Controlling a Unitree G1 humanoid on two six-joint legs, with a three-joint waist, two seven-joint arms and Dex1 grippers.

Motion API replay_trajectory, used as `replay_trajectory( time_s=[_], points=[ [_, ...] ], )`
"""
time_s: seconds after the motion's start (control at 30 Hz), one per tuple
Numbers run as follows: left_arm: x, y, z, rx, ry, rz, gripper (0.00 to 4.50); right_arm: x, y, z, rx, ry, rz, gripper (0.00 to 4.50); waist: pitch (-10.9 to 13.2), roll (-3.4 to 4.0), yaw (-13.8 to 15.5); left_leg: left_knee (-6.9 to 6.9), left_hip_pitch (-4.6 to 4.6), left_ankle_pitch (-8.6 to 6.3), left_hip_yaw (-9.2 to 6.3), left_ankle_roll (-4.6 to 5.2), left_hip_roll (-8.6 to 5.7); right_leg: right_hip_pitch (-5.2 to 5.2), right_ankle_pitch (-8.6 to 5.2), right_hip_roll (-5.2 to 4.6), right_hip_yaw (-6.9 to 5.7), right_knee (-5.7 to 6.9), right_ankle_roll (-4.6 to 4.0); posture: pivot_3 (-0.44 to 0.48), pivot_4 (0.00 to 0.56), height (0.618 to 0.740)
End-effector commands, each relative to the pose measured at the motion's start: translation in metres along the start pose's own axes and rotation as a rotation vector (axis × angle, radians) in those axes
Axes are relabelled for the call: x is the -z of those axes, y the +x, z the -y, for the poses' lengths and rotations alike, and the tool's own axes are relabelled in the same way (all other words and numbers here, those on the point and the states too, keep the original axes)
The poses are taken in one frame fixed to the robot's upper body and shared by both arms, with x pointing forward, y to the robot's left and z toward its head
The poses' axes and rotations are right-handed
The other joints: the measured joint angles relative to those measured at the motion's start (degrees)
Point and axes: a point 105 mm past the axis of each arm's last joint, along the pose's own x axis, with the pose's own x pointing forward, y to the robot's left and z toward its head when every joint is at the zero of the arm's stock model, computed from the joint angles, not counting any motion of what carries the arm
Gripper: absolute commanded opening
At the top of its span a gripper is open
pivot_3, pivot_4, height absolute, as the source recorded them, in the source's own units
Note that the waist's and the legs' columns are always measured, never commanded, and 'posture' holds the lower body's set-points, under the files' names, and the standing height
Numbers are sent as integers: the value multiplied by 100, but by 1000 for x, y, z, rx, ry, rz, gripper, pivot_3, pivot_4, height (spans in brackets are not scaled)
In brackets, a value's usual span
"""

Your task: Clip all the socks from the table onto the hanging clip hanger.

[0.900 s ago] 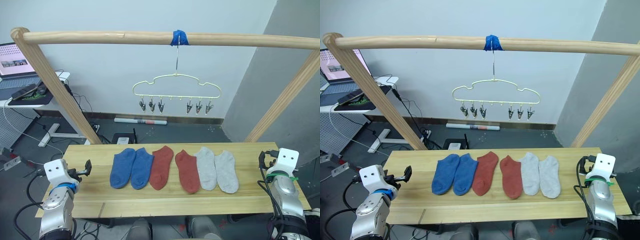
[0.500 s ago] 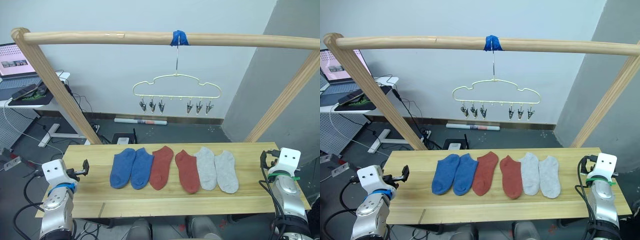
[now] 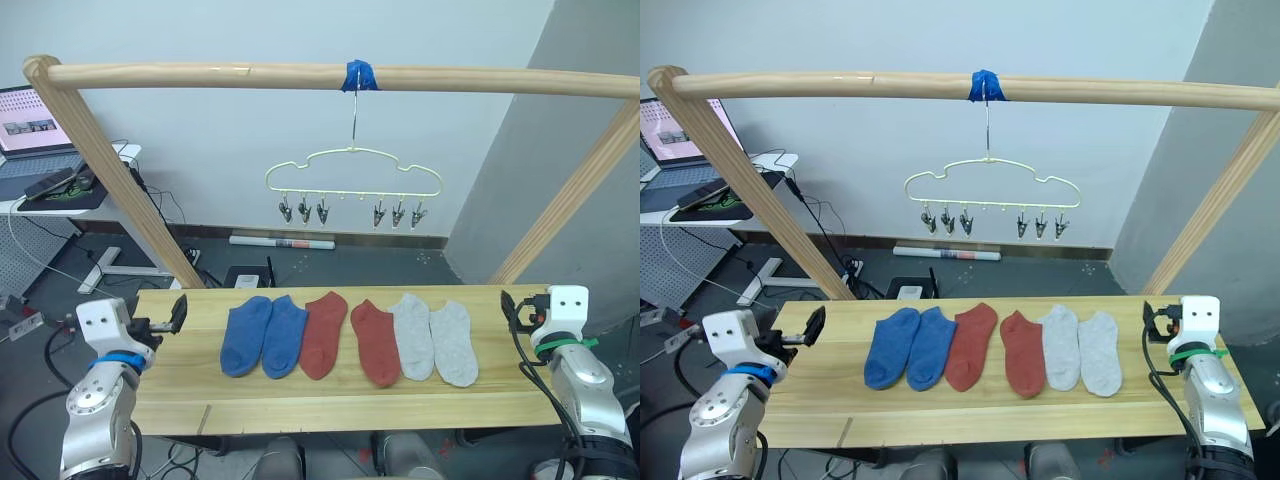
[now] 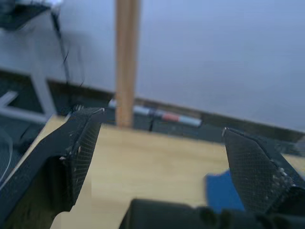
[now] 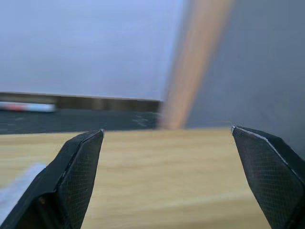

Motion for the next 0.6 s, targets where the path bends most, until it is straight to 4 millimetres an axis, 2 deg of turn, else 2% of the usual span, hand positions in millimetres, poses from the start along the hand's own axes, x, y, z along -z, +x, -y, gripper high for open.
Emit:
replay_trajectory(
  time_s=[0.03, 0.07, 0.17, 0.23, 0.47, 0.6],
  points=[
    [-26, 1, 11, 70, -19, 85, 4489, -24, -1, -15, -124, 9, 78, 4500, 0, 0, 0, 0, 2, 0, -1, 0, 0, 3, 0, 0, -1, 0, 0, -69, 122, 740],
    [-34, 4, 18, 99, -22, 103, 4489, -34, -2, -31, -226, 8, 100, 4500, 2, 1, -2, 0, 4, 0, -1, 0, 1, 5, 0, 0, -2, 0, 0, -72, 123, 740],
    [-65, 17, 56, 229, 2, 185, 4489, -72, -14, -93, -635, 22, 167, 4500, 37, 5, -8, 2, 2, 0, -1, 0, 0, 6, -1, 0, -1, -1, 0, -76, 123, 740],
    [-84, 26, 78, 295, 7, 232, 4489, -97, -21, -126, -820, 41, 212, 4500, 55, 4, -7, 11, 2, 0, -5, 0, 1, 10, 0, 2, -4, 3, 0, -78, 121, 740],
    [-106, 42, 107, 362, 18, 276, 4489, -141, -31, -178, -1030, 19, 312, 4500, 56, 3, -17, 14, 4, -4, -17, -3, 1, 36, -12, 10, -9, -14, 10, -84, 117, 740],
    [-109, 51, 116, 379, 13, 289, 4489, -155, -29, -195, -1060, -3, 349, 4500, 58, 3, -14, 13, -18, -5, -22, -5, 1, 13, 0, 10, -14, -11, 37, -91, 117, 740]
  ],
)
